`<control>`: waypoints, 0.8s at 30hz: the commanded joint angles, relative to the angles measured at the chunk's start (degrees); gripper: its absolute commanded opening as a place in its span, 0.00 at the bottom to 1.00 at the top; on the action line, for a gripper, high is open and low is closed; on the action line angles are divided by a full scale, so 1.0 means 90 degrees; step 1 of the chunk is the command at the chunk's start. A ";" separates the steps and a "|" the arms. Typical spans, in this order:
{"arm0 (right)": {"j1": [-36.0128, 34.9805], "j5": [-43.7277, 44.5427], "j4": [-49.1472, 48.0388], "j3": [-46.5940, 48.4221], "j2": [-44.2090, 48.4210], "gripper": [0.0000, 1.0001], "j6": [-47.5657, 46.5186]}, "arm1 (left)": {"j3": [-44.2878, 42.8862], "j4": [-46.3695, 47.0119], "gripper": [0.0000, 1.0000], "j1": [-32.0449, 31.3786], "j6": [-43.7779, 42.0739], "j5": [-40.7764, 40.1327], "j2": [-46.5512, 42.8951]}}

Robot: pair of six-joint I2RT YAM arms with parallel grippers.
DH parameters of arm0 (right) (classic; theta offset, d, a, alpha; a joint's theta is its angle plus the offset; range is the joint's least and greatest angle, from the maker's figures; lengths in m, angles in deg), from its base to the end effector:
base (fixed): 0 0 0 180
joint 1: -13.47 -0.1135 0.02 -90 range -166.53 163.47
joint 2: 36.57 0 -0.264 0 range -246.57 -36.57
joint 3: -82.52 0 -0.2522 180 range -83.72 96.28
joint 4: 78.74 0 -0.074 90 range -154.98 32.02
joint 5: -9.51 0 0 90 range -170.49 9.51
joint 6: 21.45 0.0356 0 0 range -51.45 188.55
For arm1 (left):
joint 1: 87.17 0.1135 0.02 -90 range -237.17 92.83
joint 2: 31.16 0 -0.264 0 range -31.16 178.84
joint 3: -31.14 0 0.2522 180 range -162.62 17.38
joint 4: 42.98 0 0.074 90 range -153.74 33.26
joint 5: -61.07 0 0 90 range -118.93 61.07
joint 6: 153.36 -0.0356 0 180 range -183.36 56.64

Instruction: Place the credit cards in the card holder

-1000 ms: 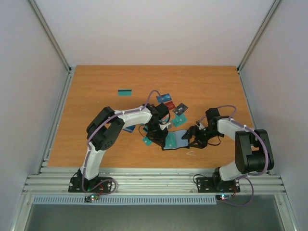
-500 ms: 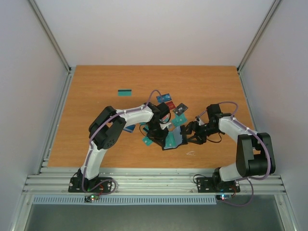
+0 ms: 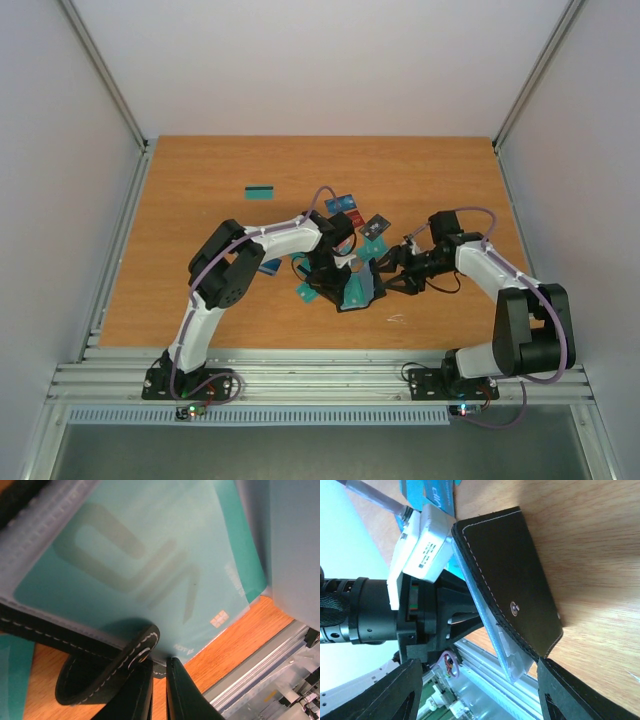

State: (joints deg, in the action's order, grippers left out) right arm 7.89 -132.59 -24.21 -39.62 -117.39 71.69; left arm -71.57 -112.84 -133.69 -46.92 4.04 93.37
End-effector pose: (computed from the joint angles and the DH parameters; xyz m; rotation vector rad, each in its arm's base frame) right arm 0.2270 0.0504 0.1821 -0.2018 2.6924 1.3365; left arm 0.2617 -0.3041 0.1334 -0.6993 -2.6483 0.6703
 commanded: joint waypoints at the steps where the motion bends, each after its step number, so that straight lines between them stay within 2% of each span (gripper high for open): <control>1: -0.0161 -0.0372 -0.0507 -0.0011 -0.0015 0.64 0.0444 | 0.0010 0.0400 0.10 -0.0095 -0.0062 -0.0173 0.0385; 10: -0.0435 -0.0653 -0.1531 -0.0043 -0.0374 0.64 0.1176 | -0.0209 0.0231 0.10 -0.0076 -0.0079 -0.0057 0.0164; 20: -0.0861 -0.0559 -0.2019 0.0115 -0.0887 0.64 0.1446 | -0.0239 0.0308 0.10 0.0193 0.0282 0.0172 -0.0457; 24: -0.1001 -0.0461 -0.2129 0.0180 -0.1088 0.63 0.1487 | -0.0204 0.0328 0.14 0.0303 0.0427 0.0023 -0.0742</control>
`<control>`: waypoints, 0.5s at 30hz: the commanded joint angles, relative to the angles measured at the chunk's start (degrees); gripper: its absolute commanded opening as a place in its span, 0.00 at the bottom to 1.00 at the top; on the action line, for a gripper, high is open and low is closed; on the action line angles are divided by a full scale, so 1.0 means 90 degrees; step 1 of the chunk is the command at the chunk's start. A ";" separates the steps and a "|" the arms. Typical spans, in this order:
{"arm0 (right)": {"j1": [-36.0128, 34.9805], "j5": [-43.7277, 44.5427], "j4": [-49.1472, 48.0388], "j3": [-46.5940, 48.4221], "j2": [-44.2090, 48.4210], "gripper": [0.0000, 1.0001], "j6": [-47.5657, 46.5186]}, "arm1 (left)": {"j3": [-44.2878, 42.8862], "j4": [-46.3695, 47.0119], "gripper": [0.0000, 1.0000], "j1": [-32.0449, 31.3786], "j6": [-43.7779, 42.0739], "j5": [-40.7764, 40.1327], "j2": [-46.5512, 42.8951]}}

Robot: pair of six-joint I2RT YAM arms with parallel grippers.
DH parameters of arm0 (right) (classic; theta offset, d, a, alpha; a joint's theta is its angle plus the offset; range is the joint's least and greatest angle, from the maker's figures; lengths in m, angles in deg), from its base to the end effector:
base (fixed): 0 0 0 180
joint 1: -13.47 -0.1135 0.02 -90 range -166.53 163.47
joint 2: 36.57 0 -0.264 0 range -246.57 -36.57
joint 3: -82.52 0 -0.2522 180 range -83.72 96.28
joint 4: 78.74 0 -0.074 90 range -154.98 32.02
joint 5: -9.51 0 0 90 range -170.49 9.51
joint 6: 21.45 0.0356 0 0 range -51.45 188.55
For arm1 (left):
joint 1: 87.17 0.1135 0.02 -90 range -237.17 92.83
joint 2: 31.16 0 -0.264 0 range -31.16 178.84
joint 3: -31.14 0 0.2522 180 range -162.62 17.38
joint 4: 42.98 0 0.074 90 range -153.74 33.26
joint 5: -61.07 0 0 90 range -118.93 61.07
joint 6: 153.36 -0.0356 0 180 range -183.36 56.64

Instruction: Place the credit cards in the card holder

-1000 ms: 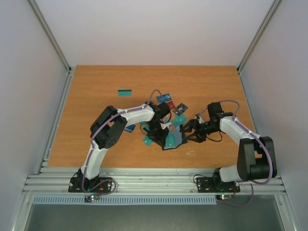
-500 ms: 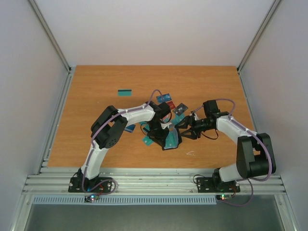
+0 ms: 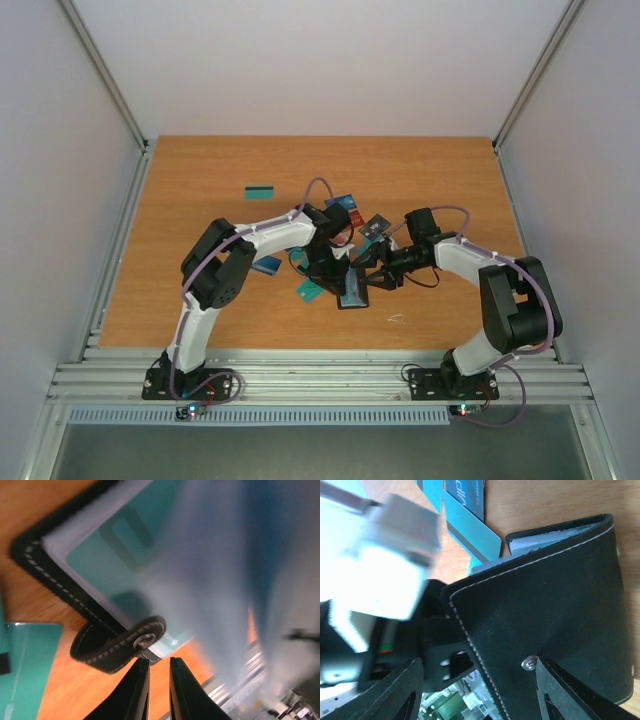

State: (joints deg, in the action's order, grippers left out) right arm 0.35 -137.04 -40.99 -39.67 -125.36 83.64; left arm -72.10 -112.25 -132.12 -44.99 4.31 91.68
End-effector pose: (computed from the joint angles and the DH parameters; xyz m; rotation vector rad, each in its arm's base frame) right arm 0.2510 0.0890 0.1604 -0.2217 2.6495 1.5010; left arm 0.2713 -0.2984 0.1470 -0.6436 -2.6891 0.7168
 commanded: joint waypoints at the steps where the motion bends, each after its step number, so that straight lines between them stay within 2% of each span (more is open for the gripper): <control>1: -0.0185 0.0072 -0.0277 0.0192 -0.0254 0.63 0.0180 | -0.0109 0.0269 0.14 0.0153 0.0246 -0.0077 -0.0627; 5: -0.0221 0.0186 -0.0358 0.0262 -0.0419 0.62 0.0258 | 0.0051 0.0407 0.15 0.0205 0.0276 -0.0369 -0.0881; 12: -0.0231 0.0250 -0.0343 0.0460 -0.0622 0.61 0.0268 | 0.0000 0.0332 0.15 0.0207 0.0048 -0.0607 -0.0668; 15: -0.0231 0.0309 -0.0285 0.0476 -0.0622 0.60 0.0257 | 0.0113 0.0250 0.19 0.0166 -0.0137 -0.0862 -0.0730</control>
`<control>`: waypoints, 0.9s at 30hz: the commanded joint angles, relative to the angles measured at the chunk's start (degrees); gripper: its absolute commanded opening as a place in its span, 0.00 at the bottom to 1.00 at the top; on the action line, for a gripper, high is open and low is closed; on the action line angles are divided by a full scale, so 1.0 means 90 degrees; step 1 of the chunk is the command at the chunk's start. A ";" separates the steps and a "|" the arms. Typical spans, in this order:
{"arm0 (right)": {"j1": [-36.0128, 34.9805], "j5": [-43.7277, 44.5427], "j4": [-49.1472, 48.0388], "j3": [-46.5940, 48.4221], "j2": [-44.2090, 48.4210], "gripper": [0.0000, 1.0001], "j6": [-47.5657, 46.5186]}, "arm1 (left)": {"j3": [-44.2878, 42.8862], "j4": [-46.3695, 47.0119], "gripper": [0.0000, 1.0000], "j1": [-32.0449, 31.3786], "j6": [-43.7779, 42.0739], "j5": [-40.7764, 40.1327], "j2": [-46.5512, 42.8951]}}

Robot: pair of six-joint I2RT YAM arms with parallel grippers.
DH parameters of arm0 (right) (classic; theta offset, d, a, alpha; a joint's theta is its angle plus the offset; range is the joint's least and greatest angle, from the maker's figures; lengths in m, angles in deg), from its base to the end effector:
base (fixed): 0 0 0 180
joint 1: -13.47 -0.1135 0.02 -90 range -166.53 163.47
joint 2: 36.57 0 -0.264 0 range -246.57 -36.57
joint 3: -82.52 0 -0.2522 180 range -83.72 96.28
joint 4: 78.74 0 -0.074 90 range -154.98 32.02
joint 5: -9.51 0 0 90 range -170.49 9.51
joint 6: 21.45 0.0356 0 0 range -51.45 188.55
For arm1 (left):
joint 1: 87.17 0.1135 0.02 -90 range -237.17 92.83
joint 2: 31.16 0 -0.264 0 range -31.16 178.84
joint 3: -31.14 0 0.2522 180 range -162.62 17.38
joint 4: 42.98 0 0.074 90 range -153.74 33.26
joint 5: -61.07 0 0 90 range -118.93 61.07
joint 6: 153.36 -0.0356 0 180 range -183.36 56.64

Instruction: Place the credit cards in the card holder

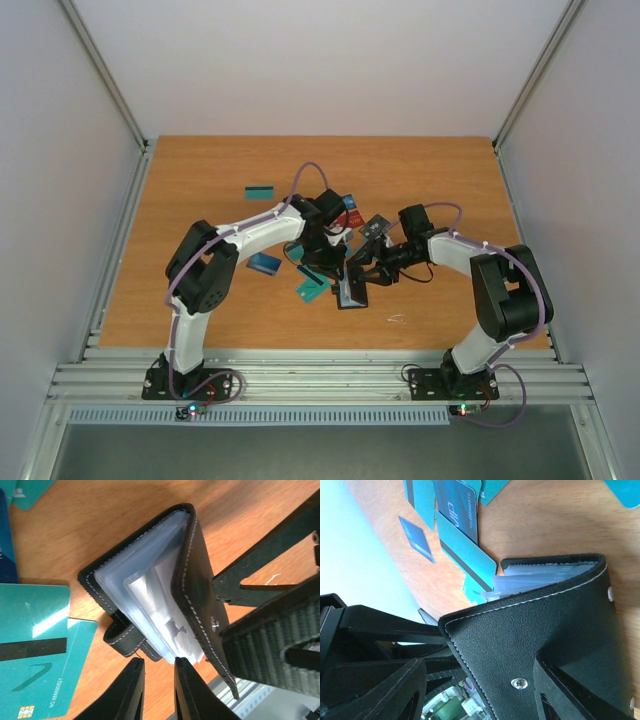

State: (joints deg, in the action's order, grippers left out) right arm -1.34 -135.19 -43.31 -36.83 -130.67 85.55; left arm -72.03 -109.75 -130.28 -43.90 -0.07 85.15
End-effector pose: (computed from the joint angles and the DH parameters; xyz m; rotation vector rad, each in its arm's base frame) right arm 0.2665 0.1005 0.1496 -0.2077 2.6918 1.4741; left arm 0.2810 -0.2866 0.1893 -0.6649 -2.8512 0.7778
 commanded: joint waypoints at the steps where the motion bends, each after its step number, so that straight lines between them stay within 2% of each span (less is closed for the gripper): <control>1: -0.0044 0.0125 -0.0017 0.0161 -0.0035 0.60 0.0044 | 0.0196 -0.0015 0.23 -0.0057 -0.0396 -0.0561 -0.0079; 6: -0.0076 0.0213 -0.0053 0.0196 -0.0178 0.56 0.0074 | 0.0900 0.0377 0.37 -0.0078 -0.0864 -0.1141 -0.0419; 11: -0.0221 0.0177 0.0004 0.0374 -0.0480 0.46 -0.0003 | 0.1251 0.0863 0.42 -0.0133 -0.1306 -0.1153 -0.0518; 16: -0.0259 0.0209 0.0061 0.0383 -0.0656 0.37 -0.0074 | 0.1172 0.1088 0.48 -0.0267 -0.1512 -0.0980 -0.0385; 21: -0.0276 0.0275 0.0223 0.0446 -0.0841 0.34 -0.0248 | 0.0902 0.0994 0.47 -0.0457 -0.1626 -0.1222 0.0016; 27: -0.0357 0.0272 0.0383 0.0406 -0.1185 0.28 -0.0548 | 0.0879 0.1199 0.37 -0.0474 -0.1459 -0.1601 0.0211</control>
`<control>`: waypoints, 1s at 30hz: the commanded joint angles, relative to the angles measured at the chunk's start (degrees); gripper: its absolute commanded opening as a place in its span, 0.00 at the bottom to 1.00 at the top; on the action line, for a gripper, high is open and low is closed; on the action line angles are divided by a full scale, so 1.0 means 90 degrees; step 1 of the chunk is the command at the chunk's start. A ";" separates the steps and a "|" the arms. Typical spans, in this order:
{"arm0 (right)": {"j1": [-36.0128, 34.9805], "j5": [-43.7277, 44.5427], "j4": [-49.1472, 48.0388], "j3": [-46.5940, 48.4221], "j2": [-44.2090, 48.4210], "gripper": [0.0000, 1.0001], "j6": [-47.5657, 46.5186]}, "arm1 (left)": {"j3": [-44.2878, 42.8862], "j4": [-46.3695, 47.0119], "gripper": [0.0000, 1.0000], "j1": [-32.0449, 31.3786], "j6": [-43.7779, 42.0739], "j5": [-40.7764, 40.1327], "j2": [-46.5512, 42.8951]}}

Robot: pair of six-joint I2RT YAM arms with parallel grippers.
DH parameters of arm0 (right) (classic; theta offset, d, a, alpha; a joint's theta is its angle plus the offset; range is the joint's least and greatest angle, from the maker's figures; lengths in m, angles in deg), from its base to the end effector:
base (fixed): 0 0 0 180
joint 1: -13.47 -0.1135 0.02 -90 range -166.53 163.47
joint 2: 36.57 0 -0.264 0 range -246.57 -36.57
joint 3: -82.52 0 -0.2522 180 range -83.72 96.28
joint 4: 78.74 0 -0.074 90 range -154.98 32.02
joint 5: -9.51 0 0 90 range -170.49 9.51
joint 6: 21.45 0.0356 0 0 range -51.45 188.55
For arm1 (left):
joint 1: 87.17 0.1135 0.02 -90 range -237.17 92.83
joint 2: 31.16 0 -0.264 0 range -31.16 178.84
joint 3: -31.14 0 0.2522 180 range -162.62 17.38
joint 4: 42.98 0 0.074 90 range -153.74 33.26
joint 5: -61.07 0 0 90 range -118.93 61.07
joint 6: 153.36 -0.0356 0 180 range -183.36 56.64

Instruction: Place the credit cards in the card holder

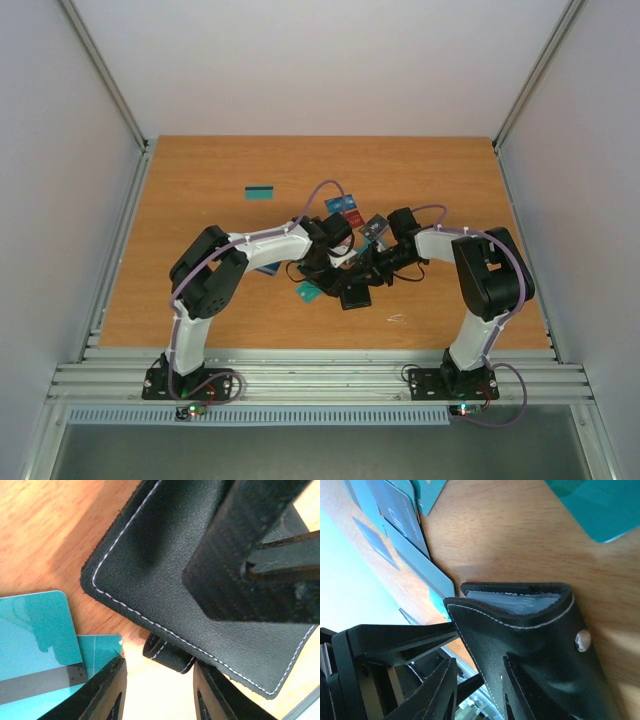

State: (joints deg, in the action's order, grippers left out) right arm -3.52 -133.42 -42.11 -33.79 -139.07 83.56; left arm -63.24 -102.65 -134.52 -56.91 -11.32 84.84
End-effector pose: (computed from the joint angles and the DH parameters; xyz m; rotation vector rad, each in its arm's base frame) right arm 0.2764 0.1141 0.1208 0.2238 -2.7637 -1.4216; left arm 0.2540 -0.2916 0.1512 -1.1143 -2.8838 0.5336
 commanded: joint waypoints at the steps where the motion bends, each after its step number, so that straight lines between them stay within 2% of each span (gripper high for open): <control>1: -0.0122 0.0100 0.0303 0.0041 -0.0296 0.28 -0.0388 | -0.0089 0.0469 0.36 -0.0002 0.0015 -0.0341 0.0270; 5: -0.0124 0.0233 0.0521 -0.0046 -0.0428 0.26 -0.0661 | 0.0017 0.0874 0.26 -0.0003 0.0254 -0.0308 0.0294; 7: -0.0124 0.0316 0.0630 -0.0076 -0.0496 0.25 -0.0771 | 0.0155 0.1215 0.24 -0.0008 0.0355 0.0058 0.0269; 10: -0.0124 0.0364 0.0687 -0.0156 -0.0516 0.25 -0.0835 | 0.0503 0.1766 0.27 -0.0015 0.0378 0.0295 0.0083; 13: -0.0124 0.0356 0.0727 -0.0236 -0.0532 0.25 -0.0860 | 0.0830 0.2215 0.33 -0.0010 0.0250 0.0254 -0.0156; 15: -0.0124 0.0333 0.0735 -0.0303 -0.0536 0.24 -0.0868 | 0.1006 0.2467 0.32 -0.0003 0.0211 0.0177 -0.0224; 17: -0.0124 0.0275 0.0744 -0.0370 -0.0570 0.24 -0.0869 | 0.1028 0.2585 0.28 -0.0005 0.0243 0.0104 -0.0135; 20: -0.0124 0.0319 0.0894 -0.0448 -0.0539 0.23 -0.1002 | 0.0869 0.2532 0.16 -0.0006 0.0304 -0.0012 0.0052; 23: -0.0124 0.0516 0.1153 -0.0478 -0.0507 0.23 -0.1207 | 0.0985 0.2539 0.06 -0.0003 0.0419 -0.0477 -0.0052; 30: -0.0124 0.0911 0.1370 -0.0744 -0.0581 0.23 -0.1536 | 0.1426 0.2362 0.03 0.0133 0.1036 -0.0772 -0.0574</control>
State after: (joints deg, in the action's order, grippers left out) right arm -3.22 -136.06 -38.28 -35.47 -140.84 72.52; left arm -53.67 -86.83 -134.26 -51.42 -12.48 80.73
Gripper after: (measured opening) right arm 0.233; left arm 0.066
